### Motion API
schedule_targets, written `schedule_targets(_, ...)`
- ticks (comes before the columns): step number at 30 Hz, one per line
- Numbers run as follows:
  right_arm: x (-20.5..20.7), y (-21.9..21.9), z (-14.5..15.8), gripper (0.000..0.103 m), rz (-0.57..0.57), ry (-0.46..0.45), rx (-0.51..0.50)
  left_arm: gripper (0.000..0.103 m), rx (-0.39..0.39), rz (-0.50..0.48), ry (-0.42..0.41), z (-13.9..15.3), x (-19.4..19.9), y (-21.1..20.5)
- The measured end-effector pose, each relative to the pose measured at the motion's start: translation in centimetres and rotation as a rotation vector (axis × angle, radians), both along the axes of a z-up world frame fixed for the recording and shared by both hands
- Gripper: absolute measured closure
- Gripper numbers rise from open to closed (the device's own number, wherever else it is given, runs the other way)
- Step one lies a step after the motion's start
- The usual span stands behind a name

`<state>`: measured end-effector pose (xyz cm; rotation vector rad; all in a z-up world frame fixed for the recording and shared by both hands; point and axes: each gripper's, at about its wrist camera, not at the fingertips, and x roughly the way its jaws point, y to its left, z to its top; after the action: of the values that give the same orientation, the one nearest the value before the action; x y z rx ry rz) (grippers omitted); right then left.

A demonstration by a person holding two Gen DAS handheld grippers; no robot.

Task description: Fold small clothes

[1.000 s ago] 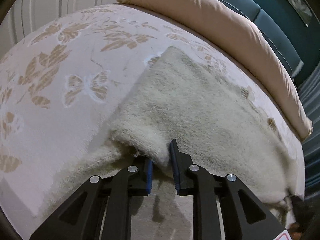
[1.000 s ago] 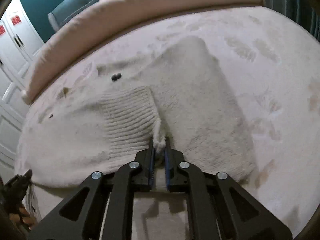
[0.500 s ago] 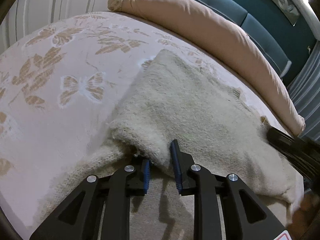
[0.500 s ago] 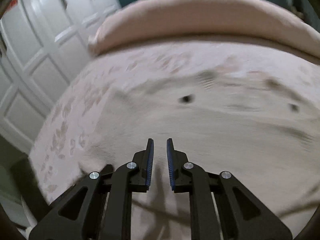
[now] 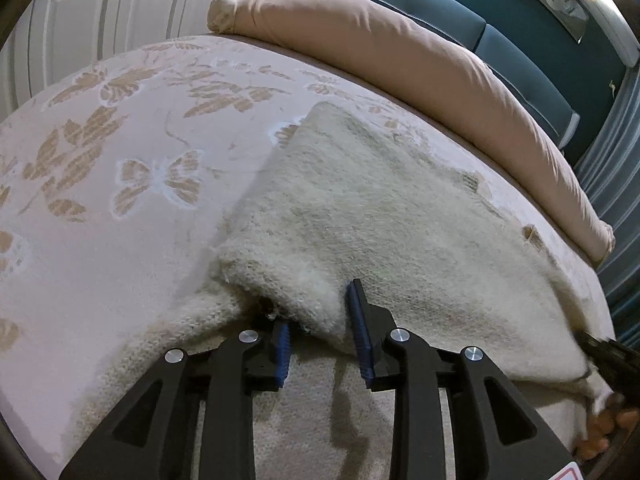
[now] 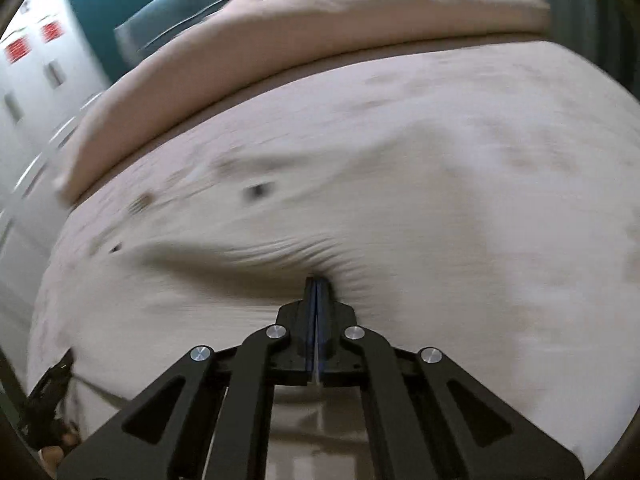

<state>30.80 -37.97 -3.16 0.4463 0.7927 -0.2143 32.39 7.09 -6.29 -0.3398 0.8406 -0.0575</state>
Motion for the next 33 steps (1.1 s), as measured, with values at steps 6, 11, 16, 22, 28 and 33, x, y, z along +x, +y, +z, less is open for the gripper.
schedule_targets(6, -2.5, 5.0, 1.6, 0.09, 0.213, -0.039, 0.0, 0.075, 0.021, 0.001, -0.002, 0.1, 0.0, -0.3)
schedule_targets(11, -3.9, 2.8, -1.1, 0.09, 0.073, 0.006, 0.019, 0.074, 0.01, -0.004, 0.013, 0.4, 0.0, -0.2)
schedule_targets(16, -11.4, -4.2, 0.5, 0.079, -0.171, 0.03, 0.061, 0.045, 0.104, -0.021, 0.047, 2.5, -2.8, 1.4)
schedule_targets(22, -25.2, -3.4, 3.0, 0.044, -0.123, 0.068, -0.032, 0.02, 0.146, -0.004, 0.039, 5.6, -12.9, 7.8)
schedule_targets(28, -33.4, 1.4, -0.4, 0.038, -0.095, 0.159, 0.082, 0.02, -0.048, 0.042, 0.228, 4.1, -20.9, 13.1)
schedule_targets(33, -34.0, 4.5, -2.5, 0.032, -0.097, 0.179, 0.153, 0.018, -0.108, 0.006, 0.247, 3.3, -23.8, 11.3)
